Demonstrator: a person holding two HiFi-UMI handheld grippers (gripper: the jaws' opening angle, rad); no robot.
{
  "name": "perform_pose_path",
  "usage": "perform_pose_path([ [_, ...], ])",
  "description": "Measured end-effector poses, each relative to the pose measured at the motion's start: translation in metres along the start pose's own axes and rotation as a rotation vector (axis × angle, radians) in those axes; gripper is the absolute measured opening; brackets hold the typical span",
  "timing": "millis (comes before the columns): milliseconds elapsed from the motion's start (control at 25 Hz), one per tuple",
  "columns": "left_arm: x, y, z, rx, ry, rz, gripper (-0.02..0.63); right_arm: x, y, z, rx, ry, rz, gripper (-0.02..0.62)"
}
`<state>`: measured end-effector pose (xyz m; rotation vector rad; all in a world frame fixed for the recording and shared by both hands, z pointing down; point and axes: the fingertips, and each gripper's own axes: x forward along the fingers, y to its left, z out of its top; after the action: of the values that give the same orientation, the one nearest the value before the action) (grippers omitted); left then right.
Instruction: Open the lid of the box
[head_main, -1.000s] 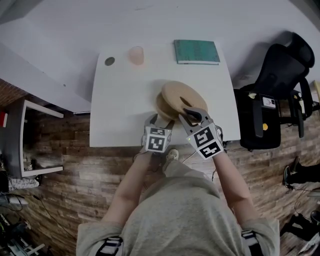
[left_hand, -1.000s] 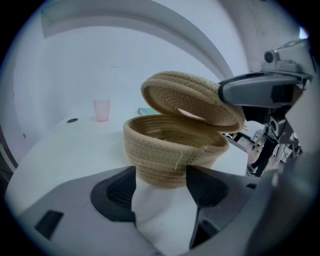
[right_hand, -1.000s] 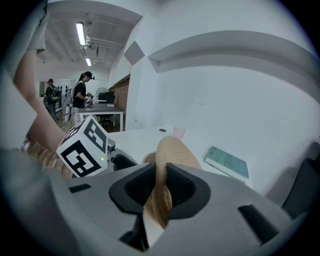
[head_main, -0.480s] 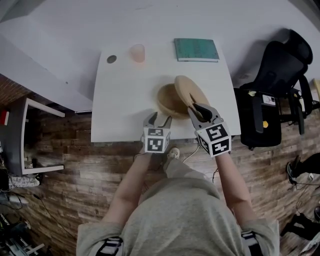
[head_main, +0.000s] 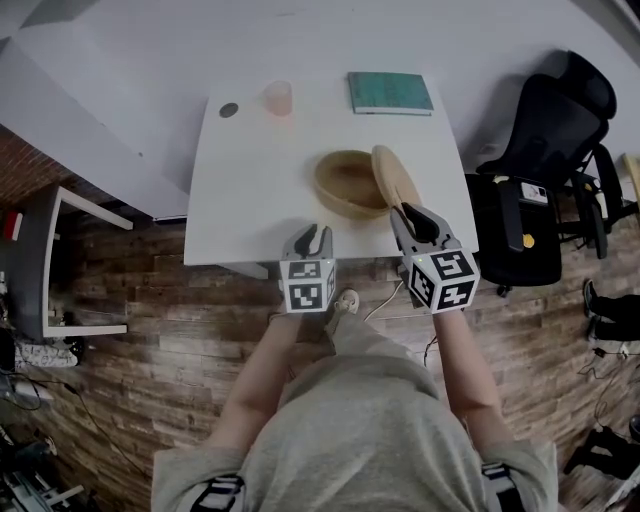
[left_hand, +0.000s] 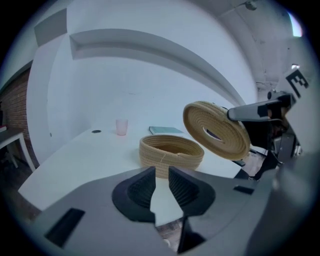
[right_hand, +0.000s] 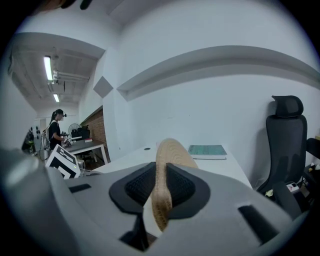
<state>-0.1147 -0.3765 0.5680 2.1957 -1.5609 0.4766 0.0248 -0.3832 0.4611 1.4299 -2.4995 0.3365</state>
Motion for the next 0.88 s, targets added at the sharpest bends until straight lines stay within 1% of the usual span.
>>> perform_pose_path([
  [280, -0.042, -0.013, -0.005, -0.005, -0.056, 0.012, 0.054, -0.039, 0.014, -0.004, 0.029, -0.038, -0.005, 0.069],
  [880, -0.129, -0.043, -0.014, -0.028, -0.139, 0.016, 0.031, -0.116, 0.057, -0.018, 0.038, -0.083, 0.038, 0.069],
])
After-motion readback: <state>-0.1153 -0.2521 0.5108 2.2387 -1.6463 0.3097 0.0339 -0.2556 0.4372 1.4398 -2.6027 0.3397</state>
